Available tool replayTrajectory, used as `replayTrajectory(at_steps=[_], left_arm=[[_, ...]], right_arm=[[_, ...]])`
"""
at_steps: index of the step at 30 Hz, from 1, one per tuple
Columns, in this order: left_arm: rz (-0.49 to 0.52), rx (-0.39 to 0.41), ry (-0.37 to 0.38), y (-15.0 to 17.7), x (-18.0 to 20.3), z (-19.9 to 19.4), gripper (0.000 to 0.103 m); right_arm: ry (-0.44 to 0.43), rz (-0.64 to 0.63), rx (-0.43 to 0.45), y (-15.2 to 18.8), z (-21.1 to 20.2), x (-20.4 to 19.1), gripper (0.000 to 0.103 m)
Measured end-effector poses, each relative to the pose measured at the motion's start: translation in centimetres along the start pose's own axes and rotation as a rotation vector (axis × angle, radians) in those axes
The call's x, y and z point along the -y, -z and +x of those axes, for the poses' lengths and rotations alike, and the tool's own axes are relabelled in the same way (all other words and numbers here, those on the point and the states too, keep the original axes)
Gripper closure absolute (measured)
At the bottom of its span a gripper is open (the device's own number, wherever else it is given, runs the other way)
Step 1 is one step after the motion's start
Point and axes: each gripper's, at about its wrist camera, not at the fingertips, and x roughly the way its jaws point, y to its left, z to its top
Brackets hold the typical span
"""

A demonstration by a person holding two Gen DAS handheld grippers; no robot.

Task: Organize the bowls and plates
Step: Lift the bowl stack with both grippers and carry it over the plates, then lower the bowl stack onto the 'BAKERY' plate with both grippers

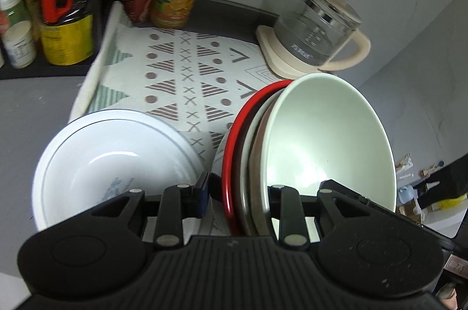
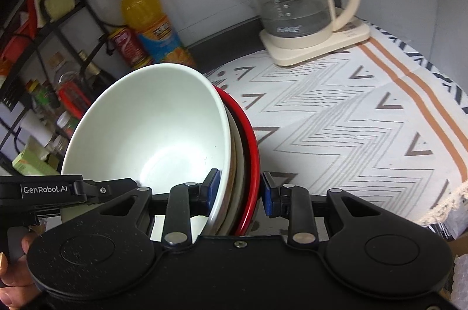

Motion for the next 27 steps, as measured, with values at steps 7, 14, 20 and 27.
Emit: replayTrajectory(at_steps=[7,14,20,27], left_arm=[[-0.058,0.036,-0.038,0.7,-2.2,-2.1,0.076],[-0.133,0.053,-0.075,1.7,-5.3,-3.6,0.076],[-0.188,0.061,-0.108,2.2,-7.7,-4.4,0.076],[-0.230,0.049,-0.131,2.4,-10.1,-4.4,0.076]], right_arm=[[-0.056,-0.054,-0.025,0.5,0.9,-2.3,0.074],[-0.094,-0.104,-0.073,0.8,2.5,-5.0,0.074],[-0.115,-0.138,-0.114,0.9,3.8,-7.0,0.074],[-0.119,-0.165,-0.162,1.1,5.7,-8.5,0.074]])
